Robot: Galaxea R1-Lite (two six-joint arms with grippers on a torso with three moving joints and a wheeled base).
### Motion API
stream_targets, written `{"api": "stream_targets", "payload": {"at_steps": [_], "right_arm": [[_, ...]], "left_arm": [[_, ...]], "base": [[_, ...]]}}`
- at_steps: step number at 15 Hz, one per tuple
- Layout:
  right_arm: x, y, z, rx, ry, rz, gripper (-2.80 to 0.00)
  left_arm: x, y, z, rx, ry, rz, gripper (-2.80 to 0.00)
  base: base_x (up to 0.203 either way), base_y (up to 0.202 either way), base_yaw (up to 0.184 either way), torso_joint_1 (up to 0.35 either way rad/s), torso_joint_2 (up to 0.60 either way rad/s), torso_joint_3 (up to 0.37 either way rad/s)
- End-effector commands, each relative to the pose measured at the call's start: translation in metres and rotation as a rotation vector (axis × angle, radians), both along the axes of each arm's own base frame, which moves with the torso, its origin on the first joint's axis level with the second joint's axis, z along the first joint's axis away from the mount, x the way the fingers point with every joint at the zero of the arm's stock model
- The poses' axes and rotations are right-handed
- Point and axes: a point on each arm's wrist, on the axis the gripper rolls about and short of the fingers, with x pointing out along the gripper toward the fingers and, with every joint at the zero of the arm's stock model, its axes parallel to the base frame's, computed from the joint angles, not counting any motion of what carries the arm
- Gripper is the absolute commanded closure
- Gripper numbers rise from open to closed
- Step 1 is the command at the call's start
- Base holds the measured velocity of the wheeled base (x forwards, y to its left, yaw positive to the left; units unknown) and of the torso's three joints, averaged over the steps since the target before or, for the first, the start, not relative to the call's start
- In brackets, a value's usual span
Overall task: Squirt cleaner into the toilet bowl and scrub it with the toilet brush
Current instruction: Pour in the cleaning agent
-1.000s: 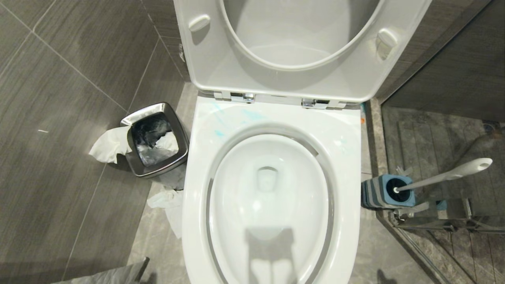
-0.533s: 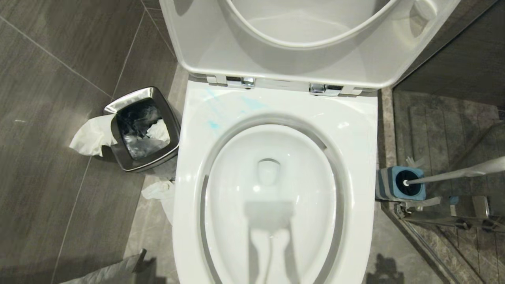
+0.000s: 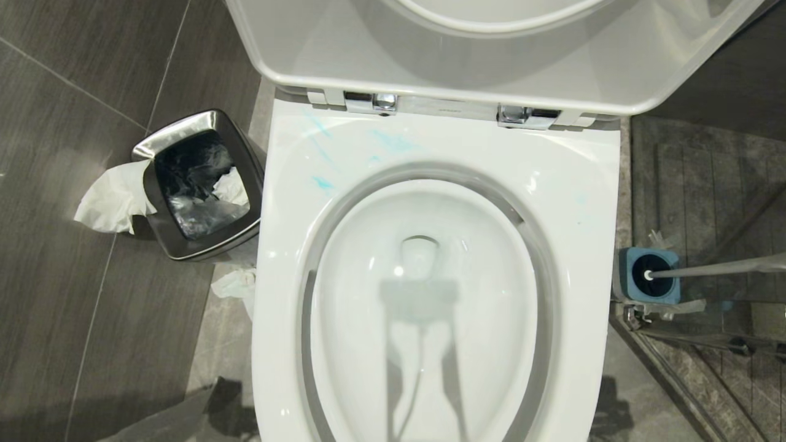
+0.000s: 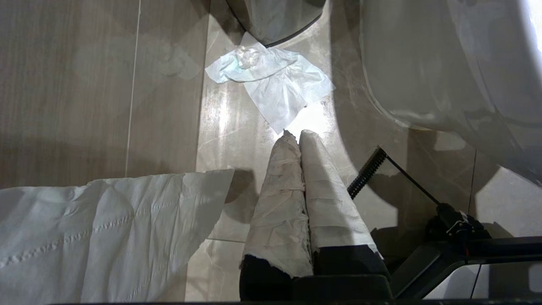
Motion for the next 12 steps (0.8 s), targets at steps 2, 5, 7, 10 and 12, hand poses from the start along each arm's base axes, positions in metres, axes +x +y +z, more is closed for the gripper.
{"api": "stream_targets", "payload": {"at_steps": [2,5,7,10,12], "right_arm": [[0.0,0.0,0.0004,0.0,-0.001,0.0,0.0],[0.0001,0.0,0.0001,0.0,0.0,0.0,0.0],[0.0001,0.0,0.0001,0.0,0.0,0.0,0.0],[0.0,0.0,0.0001,0.0,0.0,0.0,0.0],[-0.0007,0.0,0.0023,-0.001,-0.006,0.0,0.0]], "left_arm": [[0.0001,0.0,0.0,0.001,0.002,-0.001,0.0],[0.0002,0.0,-0.0002,-0.001,0.002,0.001,0.0],[0.0002,0.0001,-0.0002,-0.017,0.002,0.006,0.0],[0.0002,0.0001,-0.0002,-0.017,0.002,0.006,0.0],[0.0002,0.0001,-0.0002,-0.017,0.002,0.006,0.0]], "base": [[0.0,0.0,0.0,-0.001,0.0,-0.013],[0.0,0.0,0.0,0.0,0.0,0.0],[0.0,0.0,0.0,0.0,0.0,0.0],[0.0,0.0,0.0,0.0,0.0,0.0],[0.0,0.0,0.0,0.0,0.0,0.0]]}}
